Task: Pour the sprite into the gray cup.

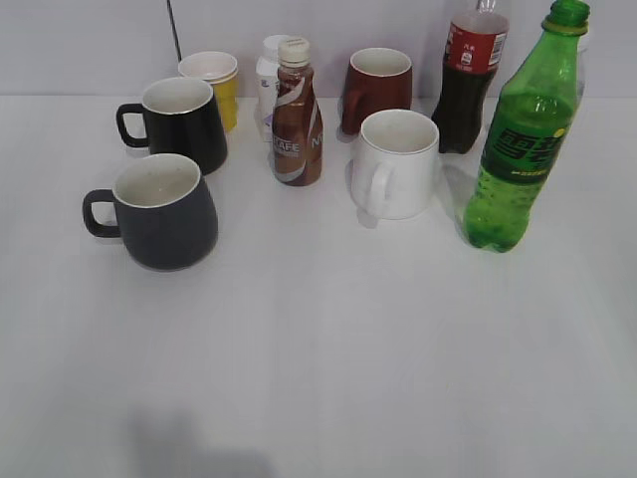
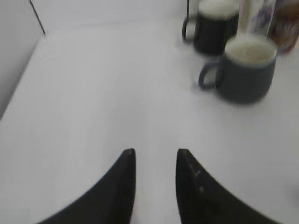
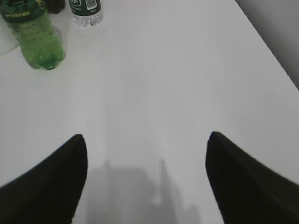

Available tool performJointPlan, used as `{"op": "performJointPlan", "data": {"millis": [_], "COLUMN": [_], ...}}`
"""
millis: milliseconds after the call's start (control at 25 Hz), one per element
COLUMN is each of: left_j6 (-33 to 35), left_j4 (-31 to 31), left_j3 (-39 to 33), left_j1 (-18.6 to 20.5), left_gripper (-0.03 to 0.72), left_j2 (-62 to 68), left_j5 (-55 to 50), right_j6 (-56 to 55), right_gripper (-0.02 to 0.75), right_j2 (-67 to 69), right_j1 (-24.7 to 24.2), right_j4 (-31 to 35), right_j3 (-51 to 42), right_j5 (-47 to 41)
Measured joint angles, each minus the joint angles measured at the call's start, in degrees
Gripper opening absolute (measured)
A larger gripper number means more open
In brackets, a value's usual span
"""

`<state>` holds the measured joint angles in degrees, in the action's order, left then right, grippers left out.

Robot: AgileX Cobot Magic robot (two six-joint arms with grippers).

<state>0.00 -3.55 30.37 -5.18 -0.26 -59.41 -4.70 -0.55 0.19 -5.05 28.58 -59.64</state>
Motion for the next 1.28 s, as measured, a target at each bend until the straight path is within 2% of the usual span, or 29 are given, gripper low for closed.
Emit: {"op": "performJointPlan", "data": {"millis": [80,360,560,680,1000,1280], "left_j6": [0.00,0.00,0.00,0.00,0.00,0.00], "left_j4": [1.19,5.12,5.53,5.06,-9.35,-15.43], "left_j3": [0.34,-4.71,-11.37,-15.73,-18.54,-18.54], "left_j1": [0.00,0.00,0.00,0.00,0.00,0.00], "left_gripper": [0.235,0.235,0.237,0.240,0.249,0.337], "left_j2": [1.13,11.33,24.79,34.99,66.68,85.59], "left_j5": [7.36,46.16,69.79,78.22,99.51,111.98], "right_j6": [0.00,0.00,0.00,0.00,0.00,0.00], "right_gripper": [0.588,0.588,0.588,0.588,0.588,0.588], "right_j2": [0.00,0.00,0.00,0.00,0.00,0.00], "right_j1": [0.00,0.00,0.00,0.00,0.00,0.00], "right_j4": [0.00,0.00,0.00,0.00,0.00,0.00], "right_j3": [0.00,0.00,0.00,0.00,0.00,0.00], "right_j5": [0.00,0.00,0.00,0.00,0.00,0.00]}}
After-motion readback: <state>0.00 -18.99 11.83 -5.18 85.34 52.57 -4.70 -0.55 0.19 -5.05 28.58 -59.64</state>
